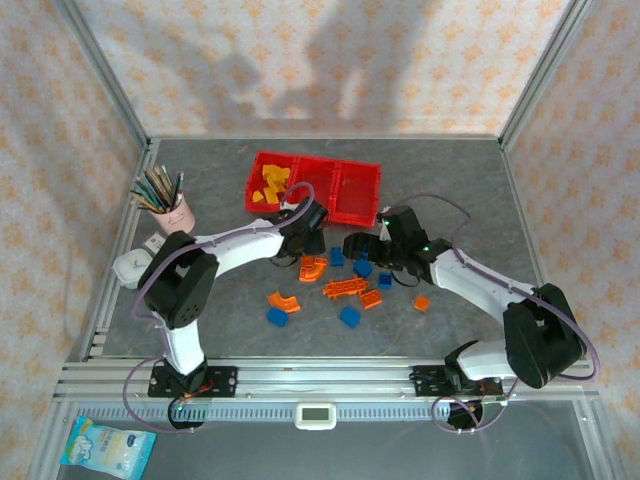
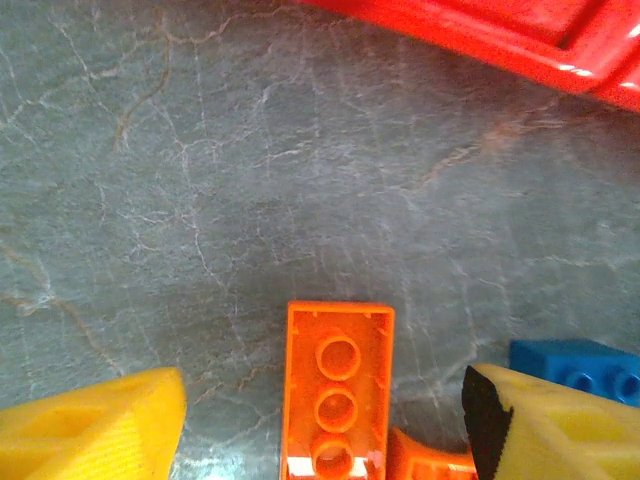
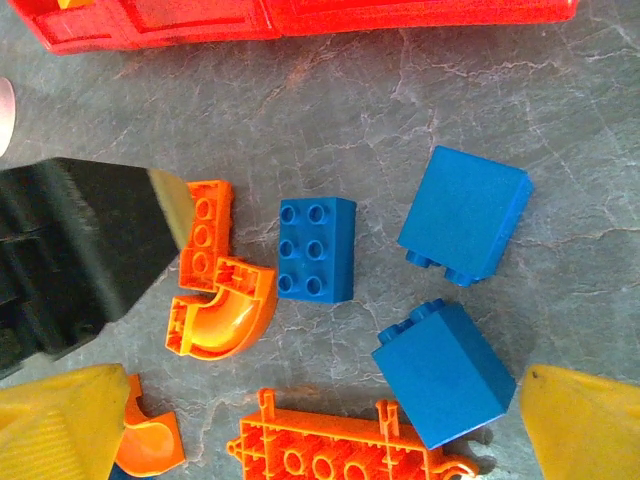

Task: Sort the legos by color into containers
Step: Pick up the lego from the center of the table.

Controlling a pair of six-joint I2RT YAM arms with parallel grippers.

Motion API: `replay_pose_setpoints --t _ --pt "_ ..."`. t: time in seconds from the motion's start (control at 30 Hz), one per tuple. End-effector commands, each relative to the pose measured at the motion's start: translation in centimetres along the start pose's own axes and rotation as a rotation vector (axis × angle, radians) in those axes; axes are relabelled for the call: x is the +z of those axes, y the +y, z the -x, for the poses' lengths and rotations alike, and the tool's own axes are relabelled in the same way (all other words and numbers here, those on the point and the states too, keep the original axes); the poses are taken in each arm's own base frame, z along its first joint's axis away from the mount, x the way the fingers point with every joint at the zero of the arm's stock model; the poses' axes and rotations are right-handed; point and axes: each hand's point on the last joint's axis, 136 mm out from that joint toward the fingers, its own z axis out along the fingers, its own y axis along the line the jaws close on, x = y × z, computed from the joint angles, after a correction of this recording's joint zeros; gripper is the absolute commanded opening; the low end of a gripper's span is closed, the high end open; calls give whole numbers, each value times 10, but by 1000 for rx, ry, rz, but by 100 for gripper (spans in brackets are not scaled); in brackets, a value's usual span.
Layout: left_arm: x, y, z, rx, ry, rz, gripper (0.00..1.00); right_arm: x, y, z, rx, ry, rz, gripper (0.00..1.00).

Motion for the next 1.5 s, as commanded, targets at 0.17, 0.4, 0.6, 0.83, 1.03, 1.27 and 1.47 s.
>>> replay_pose_setpoints --t 0.17,0.4,0.6,0.83,1.03,1.27,1.47 --pt "20 -11 8 -17 -36 48 74 -6 11 21 -32 -74 6 100" --pt "26 -1 -3 15 -30 128 69 -3 11 22 -35 -65 5 100" --pt "28 6 -15 25 -22 148 61 -2 15 23 -36 -66 21 100" --pt "36 0 -26 23 10 113 50 -1 15 24 -26 -64 18 100" --pt "29 -1 -18 18 -21 105 41 -6 19 29 -31 -77 22 100" --pt "-7 -10 13 -1 -111 65 39 -13 22 42 -1 -103 8 100" --pt "-48 -12 65 4 -246 78 39 -21 14 62 85 -135 26 100"
